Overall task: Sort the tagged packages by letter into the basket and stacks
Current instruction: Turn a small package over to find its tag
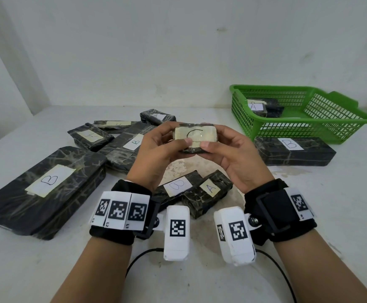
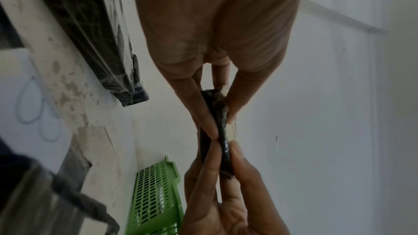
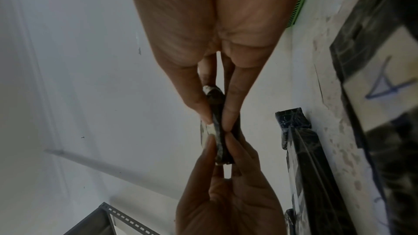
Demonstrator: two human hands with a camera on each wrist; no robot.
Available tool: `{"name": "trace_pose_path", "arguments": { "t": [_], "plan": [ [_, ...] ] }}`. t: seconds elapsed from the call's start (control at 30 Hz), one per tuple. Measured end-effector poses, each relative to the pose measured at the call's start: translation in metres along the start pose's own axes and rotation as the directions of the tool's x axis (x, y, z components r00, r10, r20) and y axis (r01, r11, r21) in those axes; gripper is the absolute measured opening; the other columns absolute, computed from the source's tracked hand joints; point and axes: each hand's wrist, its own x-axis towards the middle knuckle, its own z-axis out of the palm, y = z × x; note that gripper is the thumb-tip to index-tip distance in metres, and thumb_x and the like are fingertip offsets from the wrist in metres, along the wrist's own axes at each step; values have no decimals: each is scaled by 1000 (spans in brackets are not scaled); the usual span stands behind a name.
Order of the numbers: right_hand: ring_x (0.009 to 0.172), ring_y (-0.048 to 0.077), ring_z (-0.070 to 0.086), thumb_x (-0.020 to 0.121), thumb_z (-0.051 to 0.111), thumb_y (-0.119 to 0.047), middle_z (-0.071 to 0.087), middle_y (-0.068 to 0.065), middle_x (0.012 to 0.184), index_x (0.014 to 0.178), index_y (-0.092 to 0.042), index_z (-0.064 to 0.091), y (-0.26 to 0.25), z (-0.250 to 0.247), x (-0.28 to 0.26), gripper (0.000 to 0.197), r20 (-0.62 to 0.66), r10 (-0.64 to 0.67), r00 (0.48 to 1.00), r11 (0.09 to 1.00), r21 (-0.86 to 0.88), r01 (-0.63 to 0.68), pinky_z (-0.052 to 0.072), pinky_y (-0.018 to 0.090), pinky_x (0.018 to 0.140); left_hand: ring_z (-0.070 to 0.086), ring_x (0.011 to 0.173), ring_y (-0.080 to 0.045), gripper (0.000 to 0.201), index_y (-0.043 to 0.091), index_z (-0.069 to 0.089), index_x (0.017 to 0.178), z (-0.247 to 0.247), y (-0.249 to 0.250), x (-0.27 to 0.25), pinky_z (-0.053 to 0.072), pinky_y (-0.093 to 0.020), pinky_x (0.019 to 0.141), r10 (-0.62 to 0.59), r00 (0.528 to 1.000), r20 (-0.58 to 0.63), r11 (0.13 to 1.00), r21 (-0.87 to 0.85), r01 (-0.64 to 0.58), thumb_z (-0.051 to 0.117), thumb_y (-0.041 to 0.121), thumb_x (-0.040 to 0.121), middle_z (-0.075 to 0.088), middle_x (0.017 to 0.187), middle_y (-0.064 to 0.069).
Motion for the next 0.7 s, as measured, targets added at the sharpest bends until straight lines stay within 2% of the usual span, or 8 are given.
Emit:
{"name": "trace_pose_path", "arguments": {
  "t": [0.1,0.17,0.3,0.4,0.47,0.53,0.6,0.7],
  "plan": [
    [87,20,72,80,64,15,74,9,97,103,-9,70,1,-1,0,34,-23,-6,1000,1000,-15,6,59,27,72,68,81,-20,35,6,64,106,-2,-2,0,57,-26,68,-13,999,44,1000,21,12,68,1,72,67,94,-14],
    [90,20,72,79,65,12,74,9,97,104,-9,70,1,-1,1,33,-23,-12,1000,1000,-7,12,60,28,74,67,87,-20,38,10,66,106,-3,-2,-1,56,-26,72,-5,997,76,998,57,1,69,1,69,68,97,-12],
    [98,21,70,67,73,-5,73,10,104,109,-11,69,3,-1,0,42,23,-8,1000,1000,-13,8,59,29,80,68,84,-18,40,12,68,103,-6,-3,-1,57,-27,72,9,999,51,995,101,-15,71,-1,66,69,95,-11],
    [93,19,72,64,76,-3,75,6,96,105,-12,70,6,0,0,42,-13,-41,999,998,-55,40,58,27,76,68,86,-21,40,10,68,106,-6,-4,0,57,-29,73,7,998,65,993,115,-14,71,1,68,69,98,-14],
    [88,17,72,67,75,3,76,3,92,103,-13,71,7,-1,0,40,-35,-37,999,998,-61,35,58,25,72,69,85,-20,30,9,68,105,-4,-4,0,57,-29,70,-5,997,76,997,71,0,69,4,75,70,96,-13],
    [86,16,73,74,71,11,76,3,92,104,-12,70,7,-1,0,38,-34,-24,999,998,-58,22,58,24,71,70,79,-18,18,6,68,100,-5,-4,1,58,-28,66,4,998,56,999,39,-6,67,0,84,72,90,-9],
    [86,15,73,77,70,7,76,2,93,105,-13,71,6,0,0,34,-23,-8,1000,999,-54,7,58,23,70,71,74,-18,15,3,67,99,-6,-4,2,59,-29,63,14,1000,14,999,50,-15,61,-6,89,73,86,-8],
    [84,12,72,83,69,-2,75,0,91,104,-13,71,5,1,0,23,-40,-4,999,999,-39,2,58,22,67,70,74,-19,15,-1,66,101,-5,-5,2,60,-31,62,12,1000,-6,999,41,-12,58,-7,90,72,88,-11]
  ]
}}
